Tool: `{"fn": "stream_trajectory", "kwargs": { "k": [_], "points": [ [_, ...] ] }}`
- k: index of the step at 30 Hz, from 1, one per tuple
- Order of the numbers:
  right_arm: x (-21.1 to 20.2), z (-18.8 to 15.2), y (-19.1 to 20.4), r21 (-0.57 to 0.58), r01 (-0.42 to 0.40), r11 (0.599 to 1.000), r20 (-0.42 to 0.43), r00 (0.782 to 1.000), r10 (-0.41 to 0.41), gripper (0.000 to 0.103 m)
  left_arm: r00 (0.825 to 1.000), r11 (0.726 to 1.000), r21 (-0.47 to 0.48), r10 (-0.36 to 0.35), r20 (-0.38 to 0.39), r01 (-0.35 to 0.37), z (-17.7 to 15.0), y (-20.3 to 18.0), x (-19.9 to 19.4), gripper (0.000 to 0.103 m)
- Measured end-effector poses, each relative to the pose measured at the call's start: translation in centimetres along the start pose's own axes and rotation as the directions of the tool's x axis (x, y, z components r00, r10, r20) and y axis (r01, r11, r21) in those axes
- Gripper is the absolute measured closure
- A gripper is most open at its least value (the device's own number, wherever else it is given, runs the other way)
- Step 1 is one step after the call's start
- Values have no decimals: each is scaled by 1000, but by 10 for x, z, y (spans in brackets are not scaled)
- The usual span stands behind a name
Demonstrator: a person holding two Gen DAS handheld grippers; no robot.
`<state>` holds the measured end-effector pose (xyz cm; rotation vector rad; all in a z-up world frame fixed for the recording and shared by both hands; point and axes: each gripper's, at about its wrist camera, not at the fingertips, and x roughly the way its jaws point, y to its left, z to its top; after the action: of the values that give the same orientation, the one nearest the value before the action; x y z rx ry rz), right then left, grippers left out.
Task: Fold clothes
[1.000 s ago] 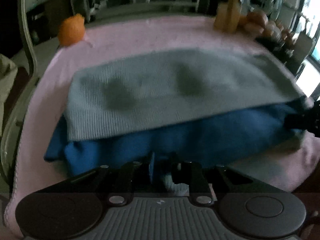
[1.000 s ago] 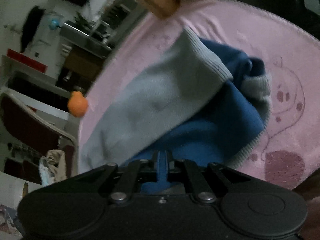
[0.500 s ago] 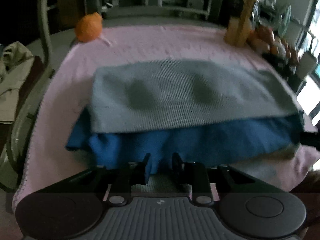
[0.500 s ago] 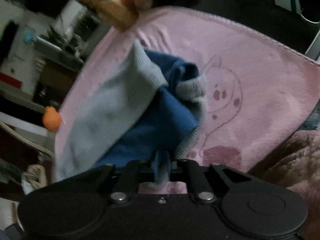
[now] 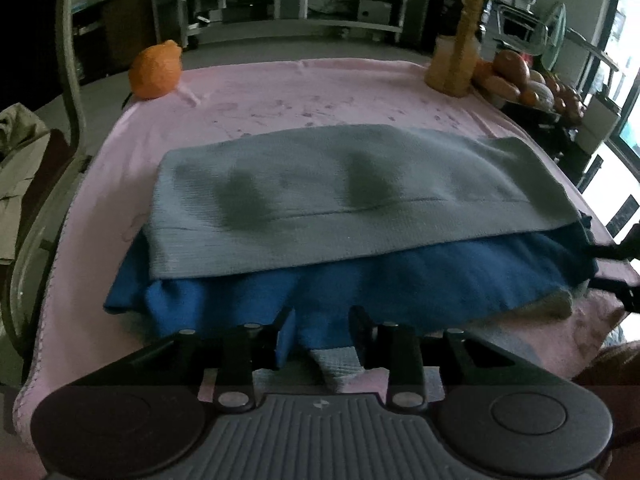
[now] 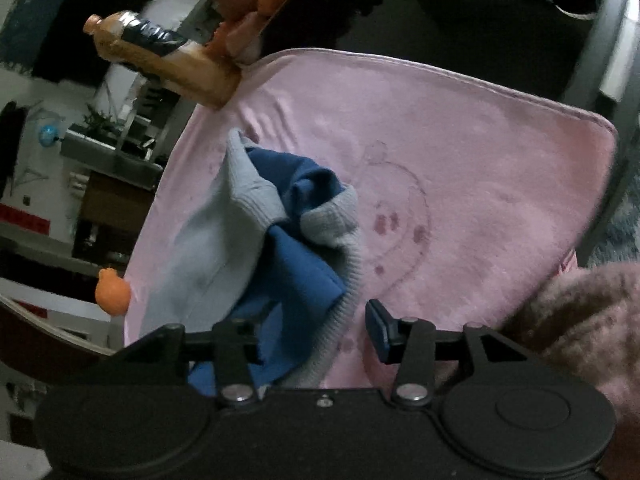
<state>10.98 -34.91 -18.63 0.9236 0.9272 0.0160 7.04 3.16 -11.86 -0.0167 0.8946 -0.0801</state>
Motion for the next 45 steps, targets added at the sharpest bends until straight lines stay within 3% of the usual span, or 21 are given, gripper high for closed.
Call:
{"fn": "stream_trajectory", "kwargs": {
  "k": [6, 10, 12, 15, 17, 20, 22, 24, 26, 31, 33, 35, 38, 42, 45],
  "points": [
    [10, 2, 5, -8, -3, 1000, 114, 993, 4, 59, 1000, 1000, 25, -3, -15, 4, -4, -8, 3, 68],
    [14, 5, -2, 76, -41, 996, 202, 979, 25, 58, 1000, 1000, 23, -4, -17, 4, -5, -7, 3, 67],
    [17, 5, -10, 149, -103, 983, 215, 974, 69, 57, 1000, 1000, 18, -3, -17, 3, -5, -6, 2, 67],
    [26, 6, -21, 266, -214, 940, 106, 976, 192, 59, 1000, 1000, 3, -2, -18, 2, -5, -2, 3, 67],
    [30, 5, -23, 303, -245, 921, 7, 967, 255, 59, 1000, 1000, -11, -1, -19, 1, -3, 0, 4, 67],
    [26, 4, -23, 291, -244, 925, -18, 965, 260, 58, 1000, 1000, -17, -5, -18, 4, -2, 0, 5, 67],
    [23, 5, -21, 255, -226, 940, 34, 974, 225, 52, 1000, 1000, -10, -4, -18, 4, -2, -1, 5, 67],
    [18, 4, -14, 210, -212, 955, 90, 976, 197, 34, 1000, 1000, -10, -5, -17, 5, -2, -1, 4, 67],
    [16, 1, -7, 168, -212, 963, 114, 974, 195, 27, 1000, 1000, -17, -6, -18, 5, -2, 1, 4, 67],
    [24, -1, 2, 123, -195, 973, 138, 974, 178, 20, 1000, 999, -33, -11, -25, 10, -1, 4, 6, 67],
    [28, 4, 8, 111, -161, 981, 172, 975, 141, 33, 1000, 1000, -23, -4, -27, 4, -1, 3, 6, 67],
    [34, 2, 11, 123, -132, 984, 221, 970, 102, 37, 999, 1000, -20, -2, -32, 1, -2, 3, 7, 67],
    [40, 0, 23, 54, -70, 996, 258, 965, 54, 42, 999, 1000, -29, 6, -39, -7, -2, 7, 9, 67],
    [40, -4, 32, 61, 29, 998, 275, 960, -44, 80, 999, 999, -32, 6, -46, -7, 0, 8, 10, 68],
    [31, -8, 46, 21, 50, 999, 289, 956, -54, 85, 996, 996, -45, -75, -50, 73, 13, 8, 6, 76]
  ]
}}
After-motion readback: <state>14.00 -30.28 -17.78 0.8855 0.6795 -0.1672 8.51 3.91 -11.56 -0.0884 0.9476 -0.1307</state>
